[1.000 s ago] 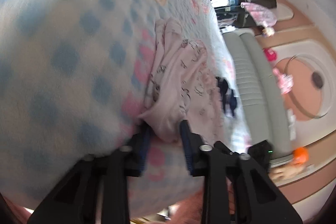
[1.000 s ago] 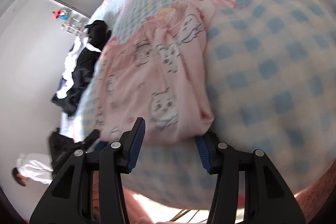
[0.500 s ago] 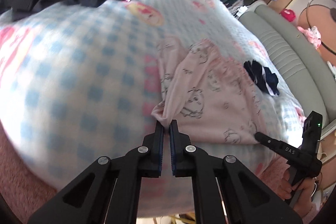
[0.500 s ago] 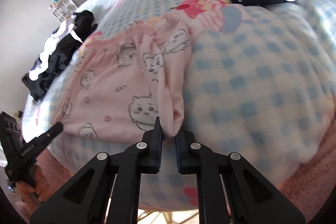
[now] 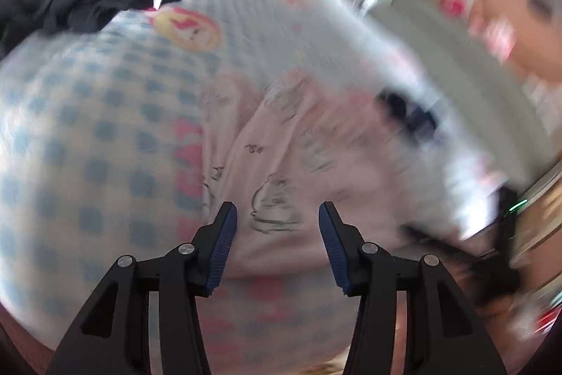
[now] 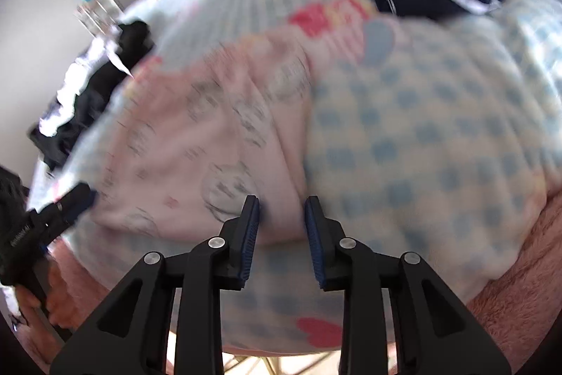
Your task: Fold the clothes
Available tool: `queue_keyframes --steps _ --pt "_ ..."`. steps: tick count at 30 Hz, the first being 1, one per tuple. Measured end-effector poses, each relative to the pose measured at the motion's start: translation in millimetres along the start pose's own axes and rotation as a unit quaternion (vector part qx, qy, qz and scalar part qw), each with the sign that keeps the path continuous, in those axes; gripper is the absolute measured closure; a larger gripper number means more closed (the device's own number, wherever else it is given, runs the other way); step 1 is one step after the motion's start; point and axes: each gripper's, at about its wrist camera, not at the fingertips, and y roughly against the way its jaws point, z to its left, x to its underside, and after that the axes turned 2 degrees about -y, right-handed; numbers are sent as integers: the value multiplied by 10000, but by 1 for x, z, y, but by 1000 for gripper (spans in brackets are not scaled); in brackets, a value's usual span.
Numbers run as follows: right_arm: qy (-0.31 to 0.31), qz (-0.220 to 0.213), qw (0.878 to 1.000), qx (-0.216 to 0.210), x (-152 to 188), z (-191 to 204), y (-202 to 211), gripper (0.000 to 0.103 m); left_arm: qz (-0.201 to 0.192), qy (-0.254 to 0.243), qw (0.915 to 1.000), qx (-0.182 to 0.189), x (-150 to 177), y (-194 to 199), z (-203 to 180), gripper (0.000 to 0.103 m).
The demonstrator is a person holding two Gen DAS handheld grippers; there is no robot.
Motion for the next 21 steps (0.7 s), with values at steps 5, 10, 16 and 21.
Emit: queue_keyframes --steps 5,10,16,21 --pt "-183 -474 9986 166 -9 -20 36 68 170 292 9990 -292 -1 12 12 51" --pt "-461 267 9890 -1381 -21 -24 9 53 323 900 9934 630 -3 -15 28 38" --pt "243 359 9935 -1055 -18 2 -2 91 -162 673 9974 -184 1 -1 12 89" --pt "554 -111 9940 -933 -19 8 45 92 -127 421 9989 -160 10 24 -2 95"
